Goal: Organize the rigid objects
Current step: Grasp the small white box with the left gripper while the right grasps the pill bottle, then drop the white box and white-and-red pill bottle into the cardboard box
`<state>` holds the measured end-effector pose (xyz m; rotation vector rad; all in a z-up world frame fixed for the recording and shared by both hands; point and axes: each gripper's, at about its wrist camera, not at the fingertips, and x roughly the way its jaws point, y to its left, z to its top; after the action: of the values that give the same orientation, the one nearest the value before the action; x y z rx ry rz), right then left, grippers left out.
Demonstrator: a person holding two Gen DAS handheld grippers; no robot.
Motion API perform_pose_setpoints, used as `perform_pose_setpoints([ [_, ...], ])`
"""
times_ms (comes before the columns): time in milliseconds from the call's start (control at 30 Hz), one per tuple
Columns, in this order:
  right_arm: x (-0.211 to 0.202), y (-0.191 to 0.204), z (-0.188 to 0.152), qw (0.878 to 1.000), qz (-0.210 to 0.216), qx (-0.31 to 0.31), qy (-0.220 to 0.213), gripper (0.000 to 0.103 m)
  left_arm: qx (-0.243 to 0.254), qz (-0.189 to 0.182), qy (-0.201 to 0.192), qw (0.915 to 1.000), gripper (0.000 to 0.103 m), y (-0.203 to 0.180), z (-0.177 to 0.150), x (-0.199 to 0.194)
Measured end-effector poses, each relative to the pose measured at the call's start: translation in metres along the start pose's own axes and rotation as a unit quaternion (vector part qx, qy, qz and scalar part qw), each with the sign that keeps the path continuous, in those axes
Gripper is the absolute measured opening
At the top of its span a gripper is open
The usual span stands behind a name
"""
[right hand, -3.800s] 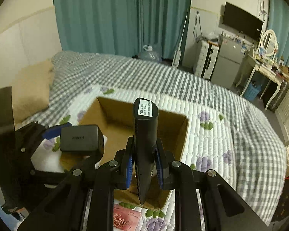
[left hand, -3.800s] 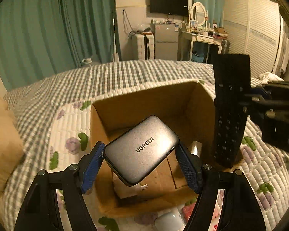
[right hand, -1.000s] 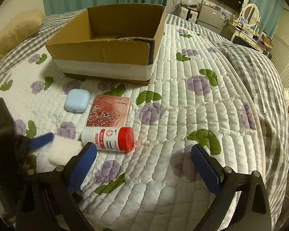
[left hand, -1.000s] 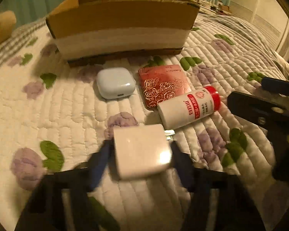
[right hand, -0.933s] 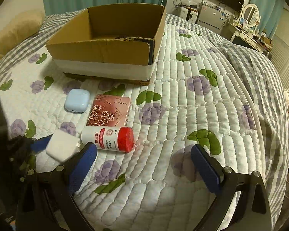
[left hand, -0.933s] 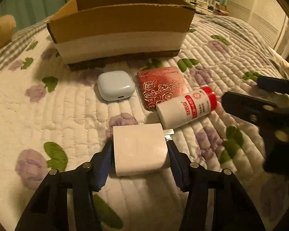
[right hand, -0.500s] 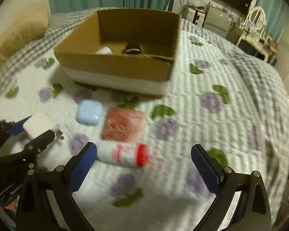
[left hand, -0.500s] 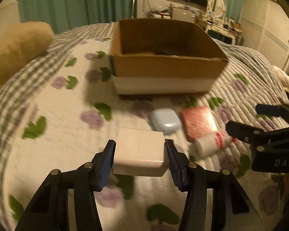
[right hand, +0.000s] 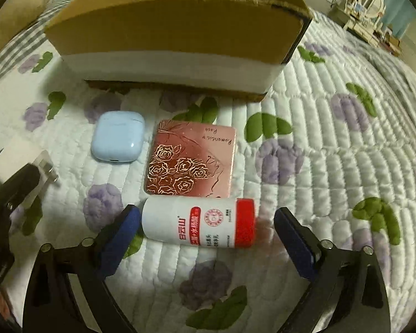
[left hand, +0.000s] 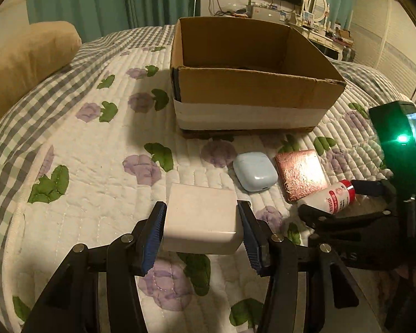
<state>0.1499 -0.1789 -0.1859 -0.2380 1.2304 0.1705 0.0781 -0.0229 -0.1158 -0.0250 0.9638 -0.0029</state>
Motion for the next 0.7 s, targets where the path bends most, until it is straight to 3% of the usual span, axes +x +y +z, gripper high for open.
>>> perform_pose_setpoints([
  [67,0.006,0.003,0.001,1.000,0.004,-0.004,0.009,0.080,0.002,-0.005,-0.001,1.0000,0.053,0.000,0.001,-0.002],
  [233,0.000,0.007,0.002,1.000,0.009,-0.007,-0.003,0.079,0.005,-0.007,-0.008,0.9999,0.053,0.000,0.005,-0.009],
  [467,-0.068,-0.006,0.006,0.995,0.043,-0.006,-0.095,0.079,0.021,-0.008,-0.046,0.9987,0.053,0.000,0.030,-0.041],
  [700,-0.160,-0.020,0.046,0.979,0.055,-0.016,-0.195,0.079,0.046,-0.026,-0.097,0.9939,0.053,-0.012,0.086,-0.076],
])
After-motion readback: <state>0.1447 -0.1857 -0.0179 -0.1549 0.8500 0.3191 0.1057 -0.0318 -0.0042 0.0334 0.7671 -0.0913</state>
